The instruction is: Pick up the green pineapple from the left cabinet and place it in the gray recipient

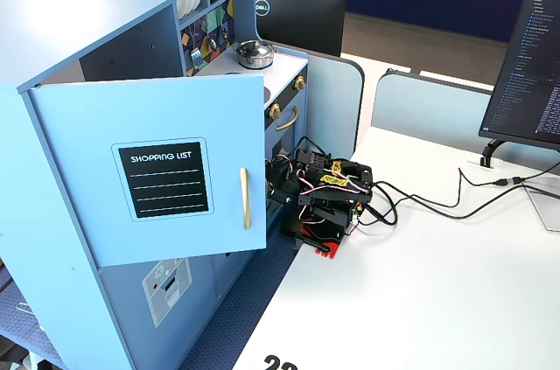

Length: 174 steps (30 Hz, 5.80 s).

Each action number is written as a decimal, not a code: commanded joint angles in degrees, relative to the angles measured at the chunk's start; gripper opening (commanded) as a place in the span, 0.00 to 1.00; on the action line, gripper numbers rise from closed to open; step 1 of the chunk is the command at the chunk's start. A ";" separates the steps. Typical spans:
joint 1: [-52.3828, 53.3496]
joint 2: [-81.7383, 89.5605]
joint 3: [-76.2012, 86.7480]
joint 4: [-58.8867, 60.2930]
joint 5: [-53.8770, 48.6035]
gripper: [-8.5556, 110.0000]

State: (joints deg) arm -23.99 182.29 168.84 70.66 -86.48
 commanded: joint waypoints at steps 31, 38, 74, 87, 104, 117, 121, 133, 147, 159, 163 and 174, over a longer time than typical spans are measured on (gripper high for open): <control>-22.06 -32.17 -30.59 -74.71 0.88 0.42; -19.34 -42.63 -36.04 -81.47 0.35 0.42; -19.78 -69.96 -55.99 -85.34 -3.96 0.39; -20.48 -81.83 -67.76 -85.43 -4.92 0.30; -34.01 -48.96 -57.74 -61.44 -6.24 0.07; -24.87 -17.75 -50.98 -47.46 -8.17 0.07; -14.77 -16.79 -53.96 -46.41 -7.65 0.07; 12.48 -29.79 -55.02 -63.19 -3.60 0.07; 26.02 -51.68 -63.63 -67.41 -6.06 0.07; 26.98 -61.61 -70.05 -61.44 -5.19 0.07; 26.81 -62.05 -69.79 -58.45 -4.83 0.09; 27.86 -62.31 -69.79 -58.71 -4.83 0.37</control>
State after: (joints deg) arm 3.60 119.79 103.45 12.04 -90.18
